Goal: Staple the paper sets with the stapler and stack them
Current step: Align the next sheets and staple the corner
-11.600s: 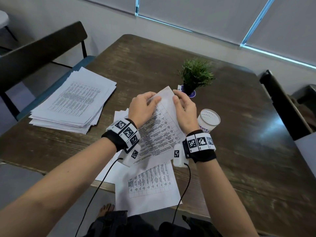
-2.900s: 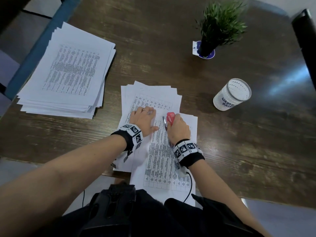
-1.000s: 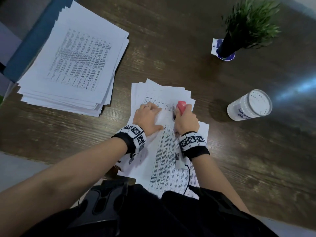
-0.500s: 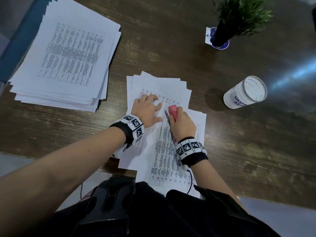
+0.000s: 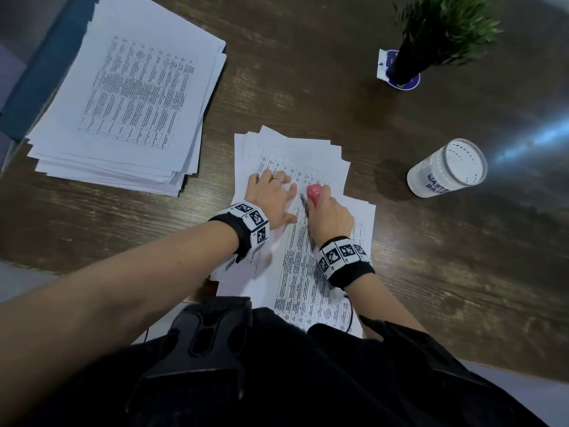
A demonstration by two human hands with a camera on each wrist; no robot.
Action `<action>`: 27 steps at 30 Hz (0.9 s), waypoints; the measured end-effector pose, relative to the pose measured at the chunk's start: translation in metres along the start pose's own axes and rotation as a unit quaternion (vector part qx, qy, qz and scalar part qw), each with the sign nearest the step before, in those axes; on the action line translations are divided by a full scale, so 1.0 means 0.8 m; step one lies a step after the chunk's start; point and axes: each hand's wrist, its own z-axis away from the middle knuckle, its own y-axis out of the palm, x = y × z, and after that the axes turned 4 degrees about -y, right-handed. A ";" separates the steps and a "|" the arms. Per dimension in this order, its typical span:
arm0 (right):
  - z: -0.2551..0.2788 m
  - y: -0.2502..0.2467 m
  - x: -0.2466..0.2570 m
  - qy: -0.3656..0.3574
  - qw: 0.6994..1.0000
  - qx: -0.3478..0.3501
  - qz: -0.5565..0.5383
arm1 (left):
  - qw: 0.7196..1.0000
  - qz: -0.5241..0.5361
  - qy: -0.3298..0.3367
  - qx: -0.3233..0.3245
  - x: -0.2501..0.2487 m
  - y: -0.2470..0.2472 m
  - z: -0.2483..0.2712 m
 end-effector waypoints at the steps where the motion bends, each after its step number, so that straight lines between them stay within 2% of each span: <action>1: -0.002 0.000 -0.002 -0.010 1.000 -0.004 0.010 | 1.000 -0.002 -0.001 0.000 -0.001 0.000 0.000; 4: -0.006 0.001 -0.003 -0.018 1.000 -0.013 0.019 | 1.000 -0.004 -0.002 -0.006 0.000 0.000 -0.001; 11: -0.006 0.006 0.009 0.031 0.999 -0.012 0.005 | 1.000 -0.008 0.000 -0.009 0.000 0.001 -0.002; 20: -0.006 0.004 0.018 0.055 0.998 -0.016 -0.001 | 1.000 0.002 0.004 -0.019 0.002 0.003 0.000; 22: -0.007 0.003 0.012 0.039 0.999 -0.020 -0.004 | 1.000 0.002 0.005 -0.022 0.003 0.005 -0.001; 27: -0.020 -0.005 -0.008 -0.063 0.996 -0.031 0.048 | 1.000 -0.005 0.008 -0.015 0.001 0.005 -0.001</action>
